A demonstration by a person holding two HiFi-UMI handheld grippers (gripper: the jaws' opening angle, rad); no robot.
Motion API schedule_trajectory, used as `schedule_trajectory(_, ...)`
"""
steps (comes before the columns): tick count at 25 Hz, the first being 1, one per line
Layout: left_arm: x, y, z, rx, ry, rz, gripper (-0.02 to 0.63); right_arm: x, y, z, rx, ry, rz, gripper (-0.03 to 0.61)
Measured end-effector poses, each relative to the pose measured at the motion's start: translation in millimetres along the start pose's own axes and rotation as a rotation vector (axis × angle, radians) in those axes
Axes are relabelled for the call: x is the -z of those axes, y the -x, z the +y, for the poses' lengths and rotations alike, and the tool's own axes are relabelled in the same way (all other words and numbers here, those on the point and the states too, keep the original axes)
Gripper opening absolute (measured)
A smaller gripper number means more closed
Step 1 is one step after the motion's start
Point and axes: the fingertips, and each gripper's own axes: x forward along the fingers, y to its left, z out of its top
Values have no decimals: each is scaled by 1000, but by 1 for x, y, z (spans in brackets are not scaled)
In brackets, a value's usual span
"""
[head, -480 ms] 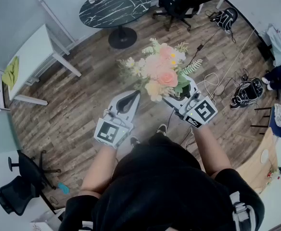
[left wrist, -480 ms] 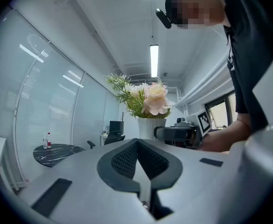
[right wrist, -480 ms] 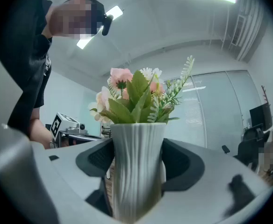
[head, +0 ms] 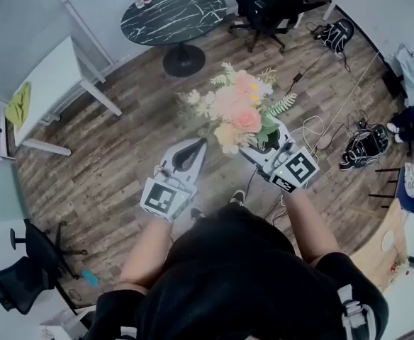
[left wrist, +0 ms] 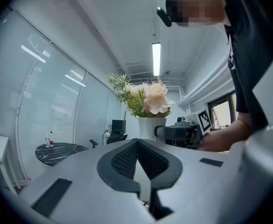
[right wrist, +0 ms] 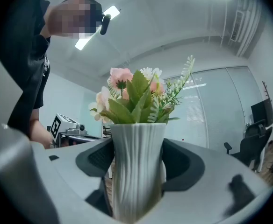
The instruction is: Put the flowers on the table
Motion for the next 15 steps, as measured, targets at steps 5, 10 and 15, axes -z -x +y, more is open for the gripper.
schedule_trajectory(5, -3, -14, 7, -15, 9, 5, 11, 0, -6, -14, -19, -4, 14, 328)
schedule_trajectory(10, 4, -7, 9, -33, 6, -4, 11, 4, -8, -6, -42, 9, 4, 328)
schedule_trajectory(15, -4, -44, 14, -63, 5, 21, 11, -4, -9, -45, -79, -5, 5, 328)
